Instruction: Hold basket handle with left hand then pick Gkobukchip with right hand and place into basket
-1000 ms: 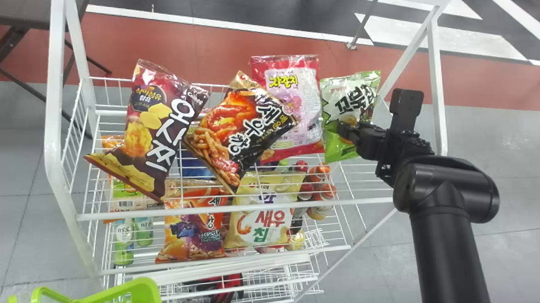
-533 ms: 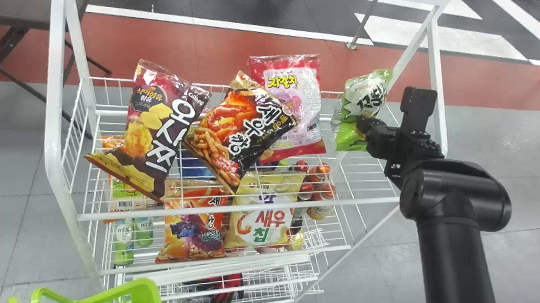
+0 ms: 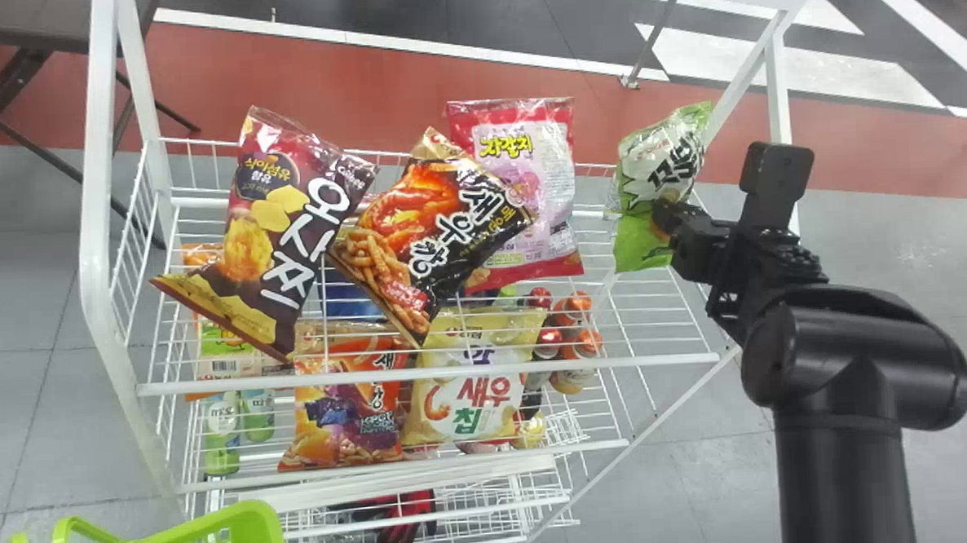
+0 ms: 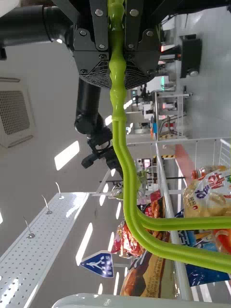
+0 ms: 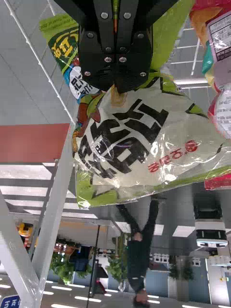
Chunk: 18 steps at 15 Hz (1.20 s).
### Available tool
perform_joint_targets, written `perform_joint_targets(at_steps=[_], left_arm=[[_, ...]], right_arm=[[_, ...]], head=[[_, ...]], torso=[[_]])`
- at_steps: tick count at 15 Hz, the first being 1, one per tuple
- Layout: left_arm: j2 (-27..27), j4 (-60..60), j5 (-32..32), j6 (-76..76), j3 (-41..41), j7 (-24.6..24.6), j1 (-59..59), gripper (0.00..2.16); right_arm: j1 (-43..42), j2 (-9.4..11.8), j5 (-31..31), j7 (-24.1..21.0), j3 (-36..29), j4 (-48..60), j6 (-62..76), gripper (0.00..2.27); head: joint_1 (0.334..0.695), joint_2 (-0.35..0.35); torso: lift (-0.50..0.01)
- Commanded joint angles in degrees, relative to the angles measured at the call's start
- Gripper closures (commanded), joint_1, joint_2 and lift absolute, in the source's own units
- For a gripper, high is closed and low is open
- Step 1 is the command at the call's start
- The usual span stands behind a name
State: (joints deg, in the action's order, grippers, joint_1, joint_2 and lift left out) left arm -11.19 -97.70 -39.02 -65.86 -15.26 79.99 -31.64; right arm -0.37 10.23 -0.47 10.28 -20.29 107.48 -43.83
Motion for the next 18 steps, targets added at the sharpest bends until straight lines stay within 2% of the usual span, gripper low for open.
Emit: perform_joint_targets(at_steps=[1, 7, 11, 14, 18], left_arm=[[0.03, 0.06, 0.00, -0.02, 0.05, -0.01, 0.00, 2.15], [0.03, 0.23, -0.09, 0.15, -0.04, 0.08, 0.08, 2.15], [0.03, 0.32, -0.18, 0.15, 0.05, -0.09, 0.17, 2.15], [0.03, 0.32, -0.09, -0.02, 0.14, -0.18, 0.17, 2.15], [0.03, 0.32, -0.18, 0.15, 0.14, -0.27, 0.26, 2.15]], right_arm=[[1.25, -0.82, -0.23, 0.00, 0.07, 4.85, -2.72, 2.25], [5.46, -1.62, -2.78, 1.50, -0.89, 21.11, -22.58, 2.25], [7.75, -1.70, -8.14, 2.73, -3.97, 32.62, -45.43, 2.25], [11.00, -1.70, -12.45, 4.31, -4.85, 39.65, -46.25, 2.25], [14.52, -1.70, -21.24, 4.40, -4.76, 45.63, -46.25, 2.25]], head=[[0.695, -0.350], [0.695, -0.350], [0.695, -0.350], [0.695, -0.350], [0.695, -0.350]], torso=[[0.000], [0.000], [0.000], [0.000], [0.000]])
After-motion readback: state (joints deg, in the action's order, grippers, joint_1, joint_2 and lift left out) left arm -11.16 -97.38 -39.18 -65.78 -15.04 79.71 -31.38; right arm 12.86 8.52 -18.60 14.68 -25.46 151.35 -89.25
